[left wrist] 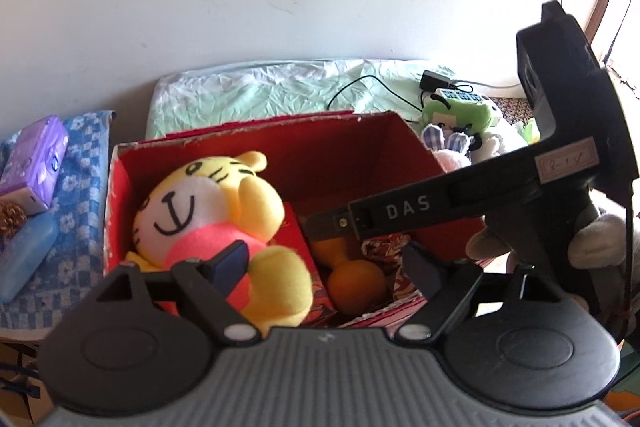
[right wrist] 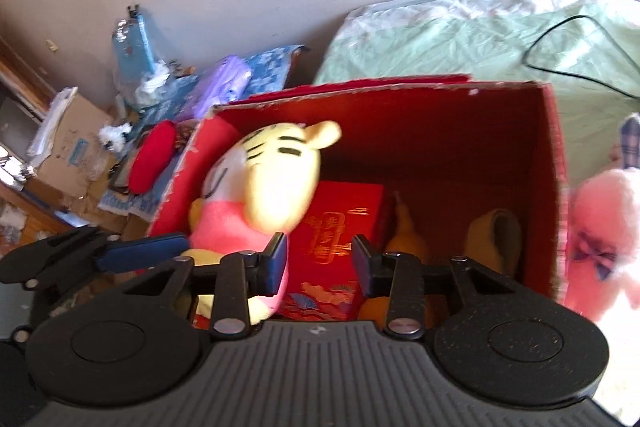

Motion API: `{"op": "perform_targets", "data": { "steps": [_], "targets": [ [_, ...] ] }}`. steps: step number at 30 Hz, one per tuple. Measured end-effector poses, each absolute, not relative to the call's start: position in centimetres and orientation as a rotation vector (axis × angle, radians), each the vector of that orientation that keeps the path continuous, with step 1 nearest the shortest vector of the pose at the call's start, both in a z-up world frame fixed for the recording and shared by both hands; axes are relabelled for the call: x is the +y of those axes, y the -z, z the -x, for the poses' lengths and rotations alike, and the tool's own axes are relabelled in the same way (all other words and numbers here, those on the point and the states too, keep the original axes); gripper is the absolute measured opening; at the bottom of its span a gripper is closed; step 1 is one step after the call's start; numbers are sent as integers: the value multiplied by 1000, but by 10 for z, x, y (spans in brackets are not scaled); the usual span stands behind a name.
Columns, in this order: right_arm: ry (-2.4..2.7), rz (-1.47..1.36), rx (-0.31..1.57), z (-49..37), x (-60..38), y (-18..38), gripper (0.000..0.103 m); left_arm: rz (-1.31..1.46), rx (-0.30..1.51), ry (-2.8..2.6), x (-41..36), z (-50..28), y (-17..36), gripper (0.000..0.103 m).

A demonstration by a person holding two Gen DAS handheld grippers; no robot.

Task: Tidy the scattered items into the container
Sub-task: 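Lower the tiger plush into the red box and open the right gripper, then withdraw the right gripper from the box toward the remaining plush toys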

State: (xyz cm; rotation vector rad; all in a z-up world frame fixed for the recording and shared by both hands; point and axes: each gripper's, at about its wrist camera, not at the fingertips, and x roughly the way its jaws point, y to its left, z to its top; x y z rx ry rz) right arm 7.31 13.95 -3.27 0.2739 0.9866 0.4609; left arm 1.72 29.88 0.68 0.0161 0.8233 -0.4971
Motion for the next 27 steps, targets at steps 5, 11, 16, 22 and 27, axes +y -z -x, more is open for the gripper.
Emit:
{"op": "perform_targets", "data": {
  "steps": [5,11,16,22,27],
  "targets": [
    [-392,-278,932,-66,124,19,39,-27,815,433,290,-23,-15,86],
    [-344,-282,869,-55,104,4,39,-27,837,337,278,-34,-14,86],
    [-338,-281,860,-50,97,3,39,-50,857,281,268,-41,-12,86],
    [-344,-313,884,-52,97,13,39,-54,905,212,270,-52,2,84],
    [-359,-330,898,-55,104,18,39,-47,944,159,279,-59,13,82]
  ]
}}
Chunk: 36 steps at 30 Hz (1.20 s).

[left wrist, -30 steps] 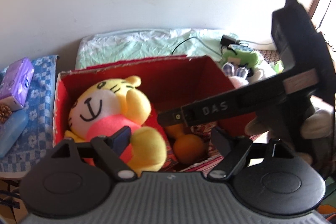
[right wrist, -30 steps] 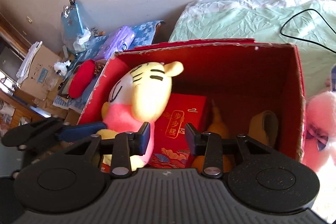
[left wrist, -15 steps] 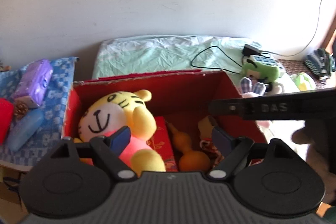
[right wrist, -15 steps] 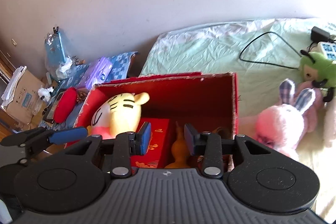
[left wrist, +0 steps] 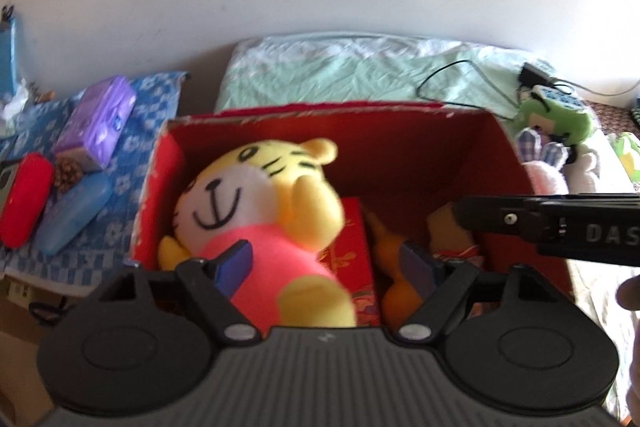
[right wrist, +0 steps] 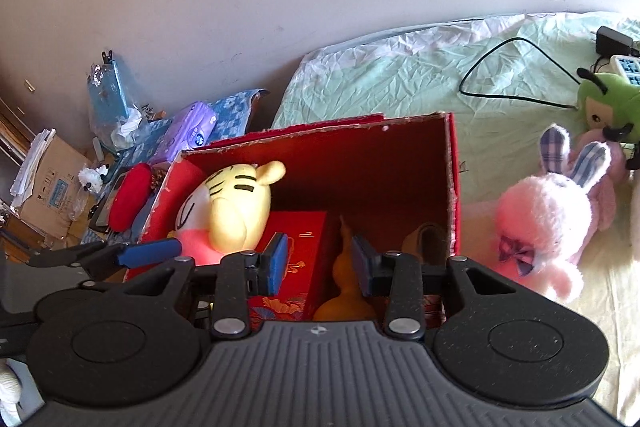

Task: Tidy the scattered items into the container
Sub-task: 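Withdraw the right gripper from the box toward the remaining plush toys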

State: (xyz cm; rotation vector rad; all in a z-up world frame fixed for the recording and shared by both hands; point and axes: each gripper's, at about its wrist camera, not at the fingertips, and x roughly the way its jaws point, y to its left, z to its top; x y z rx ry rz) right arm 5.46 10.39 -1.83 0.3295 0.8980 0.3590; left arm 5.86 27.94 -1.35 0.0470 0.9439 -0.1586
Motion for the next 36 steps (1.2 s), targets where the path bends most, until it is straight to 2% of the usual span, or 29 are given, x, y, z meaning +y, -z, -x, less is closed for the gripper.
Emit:
{"op": "perform_targets", "data": {
  "steps": [6,16,25,30,36],
  "targets": [
    [-362,-324,900,-55,111,17,40,-56,923,82,285,-57,6,83],
    [-319,-291,894,-54,112,13,40,-91,853,-13,281,-60,-18,100],
    [-272,-302,891,-48,102,11,43,-207,773,-40,271,-66,-35,100],
    [-260,-342,891,-42,97,11,47,-204,714,-63,268,-65,-56,101],
    [-277,-383,905,-31,99,13,47,-105,755,-51,264,-63,-46,102]
  ]
}}
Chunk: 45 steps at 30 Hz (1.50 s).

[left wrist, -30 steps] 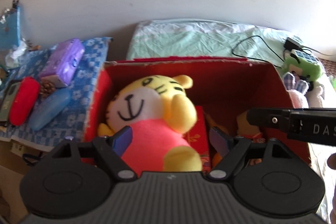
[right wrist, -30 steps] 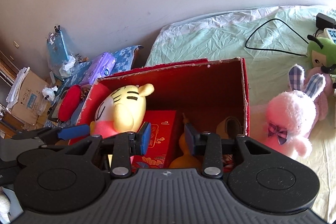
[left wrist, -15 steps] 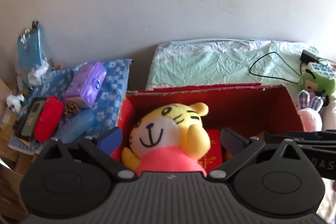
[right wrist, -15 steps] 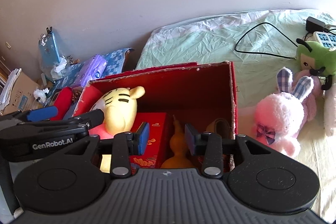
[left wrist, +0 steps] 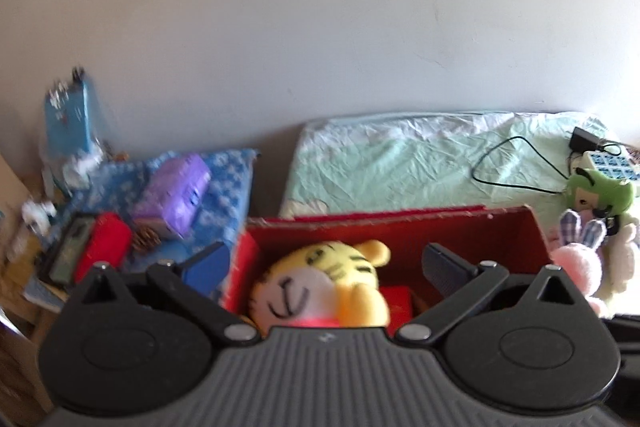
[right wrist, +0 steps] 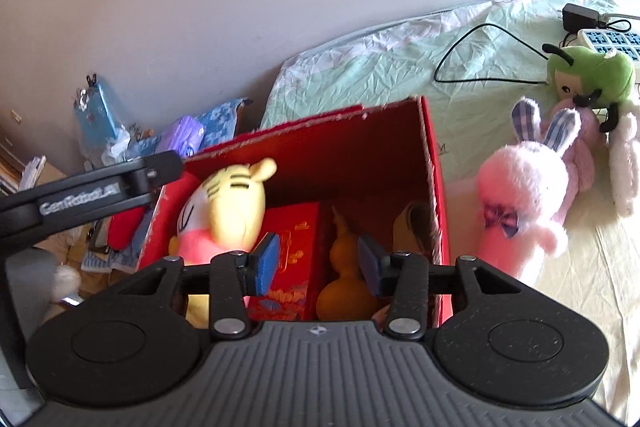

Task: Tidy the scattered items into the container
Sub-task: 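Withdraw the right gripper from the box toward the remaining plush toys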

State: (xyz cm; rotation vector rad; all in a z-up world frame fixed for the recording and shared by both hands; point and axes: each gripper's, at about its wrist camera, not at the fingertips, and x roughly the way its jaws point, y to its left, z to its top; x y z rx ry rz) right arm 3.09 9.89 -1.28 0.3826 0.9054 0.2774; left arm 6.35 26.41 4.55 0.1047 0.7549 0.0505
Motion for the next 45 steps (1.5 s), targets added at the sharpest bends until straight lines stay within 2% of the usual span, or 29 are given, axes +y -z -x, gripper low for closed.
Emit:
{"op": "perform_targets", "data": {
  "steps": [8,16,20,27,45],
  "targets": [
    [-267,-358,905,-14,98,17,49,16,779,20,275,-46,-33,102],
    [-276,-394,853,14,72,15,49,4,777,117,250,-25,-28,102],
    [-245,-412,830,25,47,14,52,-7,763,177,225,-11,-25,102],
    [-151,-510,853,33,-19,32,53,-73,727,248,166,6,-24,102],
    [24,-591,929,43,-173,75,53,2,865,415,16,7,37,102]
  ]
}}
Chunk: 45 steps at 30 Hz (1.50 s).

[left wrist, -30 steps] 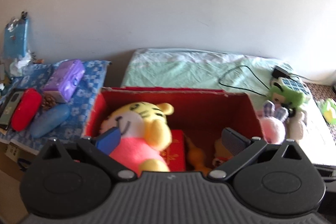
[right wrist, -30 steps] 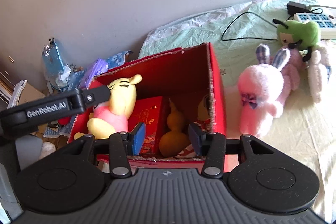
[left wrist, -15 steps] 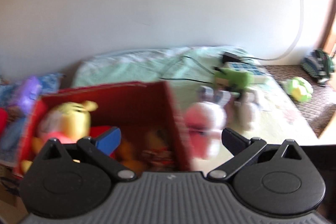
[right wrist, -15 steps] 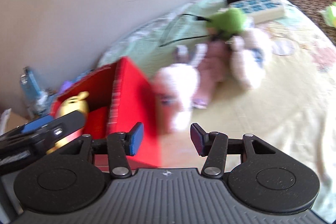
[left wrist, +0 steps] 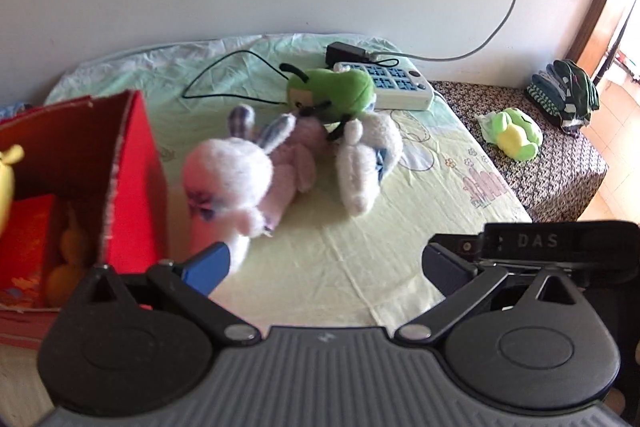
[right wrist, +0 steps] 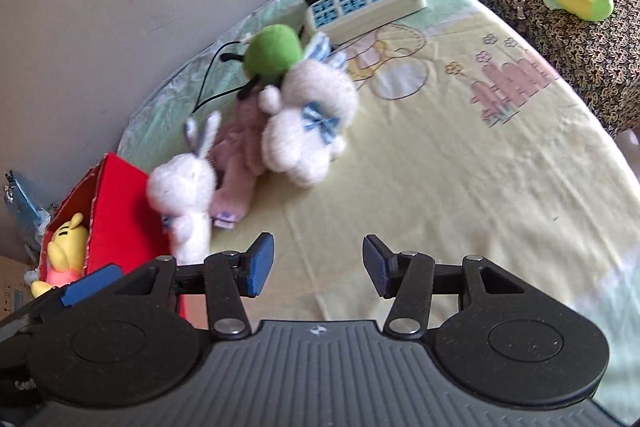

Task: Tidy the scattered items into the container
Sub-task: 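Withdraw the right gripper from the box toward the remaining plush toys, then grasp the white bunny plush with blue plaid ears using the right gripper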

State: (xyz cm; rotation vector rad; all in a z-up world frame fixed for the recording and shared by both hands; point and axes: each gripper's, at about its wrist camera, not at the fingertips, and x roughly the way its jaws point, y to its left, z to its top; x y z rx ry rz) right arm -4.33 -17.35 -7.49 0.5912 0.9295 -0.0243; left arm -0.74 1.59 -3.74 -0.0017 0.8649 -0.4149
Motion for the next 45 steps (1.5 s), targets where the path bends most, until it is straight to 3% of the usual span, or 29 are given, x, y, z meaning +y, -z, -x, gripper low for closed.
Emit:
{"op": "perform_targets", "data": {
  "steps": [13,16,18,21,25,32,34,39,45],
  "targets": [
    [-6,-625,954,3,-236,97,57,-173,769,397,-65,-31,64,97],
    [-42,-639,945,-19,-241,102,59,-185,794,404,-75,-47,78,91],
    [-63,-642,931,-36,-242,106,66,-166,808,408,-78,-58,86,89],
    [-99,-646,915,-60,-244,110,66,-181,803,396,-87,-71,96,83],
    [-133,-631,888,-89,-244,116,76,-216,833,405,-101,-87,112,66],
    [-198,-661,882,-119,-237,135,90,-240,875,373,-107,-102,131,67],
    [-229,-705,881,-119,-236,138,90,-209,885,381,-102,-105,131,66],
    [-288,-690,932,-121,-218,144,67,-196,917,373,-102,-108,135,49],
    [-295,-686,902,-95,-222,126,64,-137,900,441,-98,-82,113,45]
  ]
}}
